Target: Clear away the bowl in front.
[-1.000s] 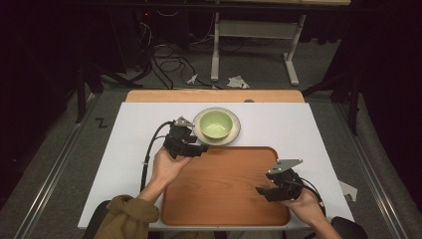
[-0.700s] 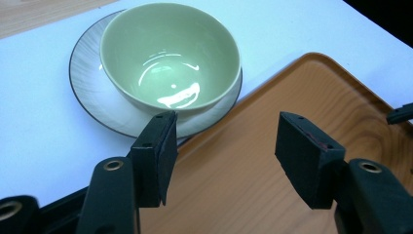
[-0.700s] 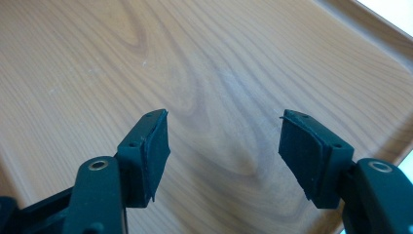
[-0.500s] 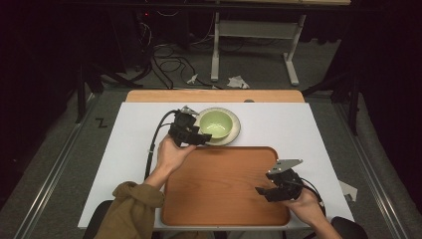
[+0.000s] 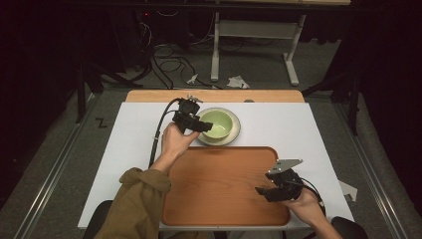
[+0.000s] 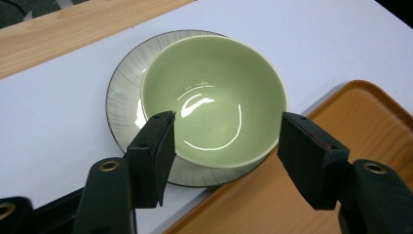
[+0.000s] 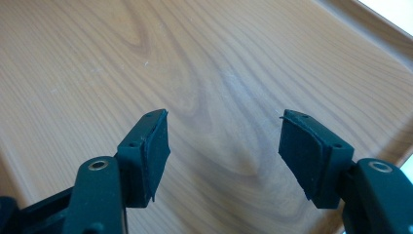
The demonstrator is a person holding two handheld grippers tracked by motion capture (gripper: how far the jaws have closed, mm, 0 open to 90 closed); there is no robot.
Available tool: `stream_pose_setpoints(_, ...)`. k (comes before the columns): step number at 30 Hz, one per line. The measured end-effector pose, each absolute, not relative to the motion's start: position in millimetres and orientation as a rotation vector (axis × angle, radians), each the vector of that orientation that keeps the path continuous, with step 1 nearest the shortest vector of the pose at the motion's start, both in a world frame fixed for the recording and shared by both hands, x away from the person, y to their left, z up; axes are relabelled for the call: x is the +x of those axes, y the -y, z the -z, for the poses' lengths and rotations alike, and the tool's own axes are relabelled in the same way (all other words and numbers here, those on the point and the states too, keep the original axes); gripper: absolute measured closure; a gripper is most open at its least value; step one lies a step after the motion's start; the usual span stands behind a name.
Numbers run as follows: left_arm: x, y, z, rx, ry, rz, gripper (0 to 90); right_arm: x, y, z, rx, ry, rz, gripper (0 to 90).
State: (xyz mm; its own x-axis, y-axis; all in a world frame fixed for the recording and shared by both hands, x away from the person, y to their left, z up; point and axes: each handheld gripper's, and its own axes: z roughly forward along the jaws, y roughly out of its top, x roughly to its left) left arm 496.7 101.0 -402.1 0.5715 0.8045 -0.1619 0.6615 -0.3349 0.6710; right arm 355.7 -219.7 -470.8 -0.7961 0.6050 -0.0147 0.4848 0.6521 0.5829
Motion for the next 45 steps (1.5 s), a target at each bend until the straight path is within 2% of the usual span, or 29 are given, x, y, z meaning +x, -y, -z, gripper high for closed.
stream_pose_setpoints(23, 536, -99, 437, 2.119, -1.371, -0.231, 39.5, 355, 219, 470, 0.888, -2.670, -0.856, 35.6)
stream_pose_setpoints(34, 545, -94, 453, 2.125, -1.444, -0.192, 45.4, 355, 219, 470, 0.885, -2.668, -0.859, 35.6)
stream_pose_setpoints(45, 550, -91, 461, 2.105, -1.499, -0.155, 58.8, 355, 219, 470, 0.879, -2.669, -0.856, 35.6)
